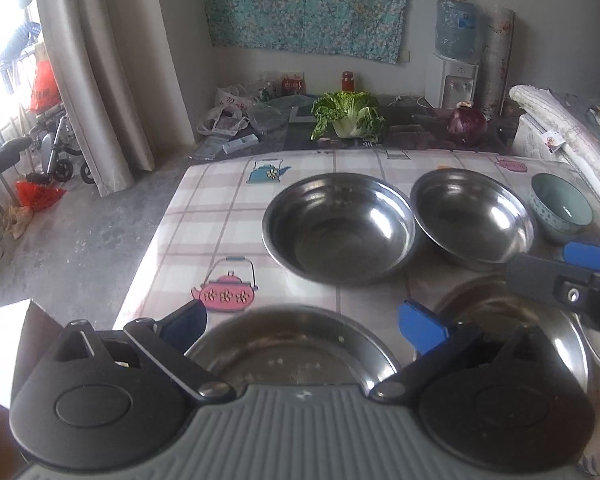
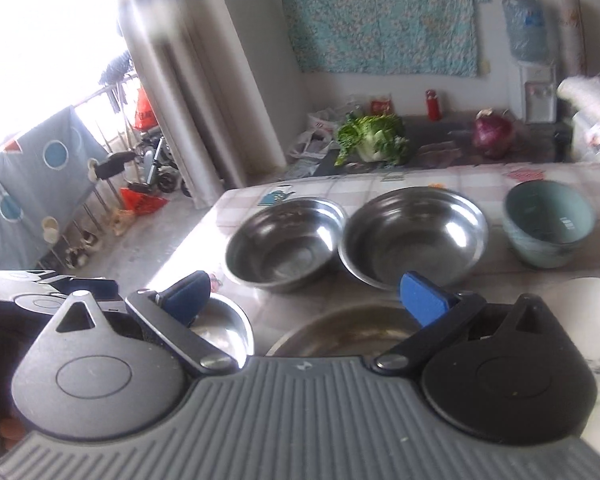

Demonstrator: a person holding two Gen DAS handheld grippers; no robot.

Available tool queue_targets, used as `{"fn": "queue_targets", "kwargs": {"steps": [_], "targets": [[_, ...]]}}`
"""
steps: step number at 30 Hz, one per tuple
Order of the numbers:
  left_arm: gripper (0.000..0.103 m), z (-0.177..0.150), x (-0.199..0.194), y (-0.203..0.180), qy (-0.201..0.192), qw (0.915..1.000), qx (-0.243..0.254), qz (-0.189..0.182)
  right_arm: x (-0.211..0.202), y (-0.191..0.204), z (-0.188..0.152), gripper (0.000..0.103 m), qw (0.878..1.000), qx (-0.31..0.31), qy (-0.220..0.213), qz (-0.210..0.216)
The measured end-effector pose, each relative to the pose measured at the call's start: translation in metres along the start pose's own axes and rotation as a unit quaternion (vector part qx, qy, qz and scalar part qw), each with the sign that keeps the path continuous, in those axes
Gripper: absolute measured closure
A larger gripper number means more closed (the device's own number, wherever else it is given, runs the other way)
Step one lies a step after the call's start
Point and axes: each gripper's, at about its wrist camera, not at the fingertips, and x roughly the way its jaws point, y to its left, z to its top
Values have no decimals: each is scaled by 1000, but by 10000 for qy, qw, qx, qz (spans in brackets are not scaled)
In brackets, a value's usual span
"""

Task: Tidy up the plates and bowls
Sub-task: 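Grasp a small steel bowl rim with the right tool while the left tool grasps another steel bowl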

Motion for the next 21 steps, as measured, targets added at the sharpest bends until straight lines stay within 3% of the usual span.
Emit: {"fn": "queue_targets", "kwargs": {"steps": [3,9,15,19,21], "targets": [[1,18,27,5,-11,10000,69,-39,43,-6,6,5,9992,285,202,185],[33,41,84,16,240,9996,89,93,116,-15,5,37,9950,725,639,250],[41,54,118,27,259,9994,-206,132,142,-21,-3,54,9925,860,824,283],[65,57,133,30,487,9980,-248,329,153,-26,-3,61,9908,955,935,219],[68,55,137,34,585,9972,-325,334,158,-27,-2,65,9902,980,973,189]]}}
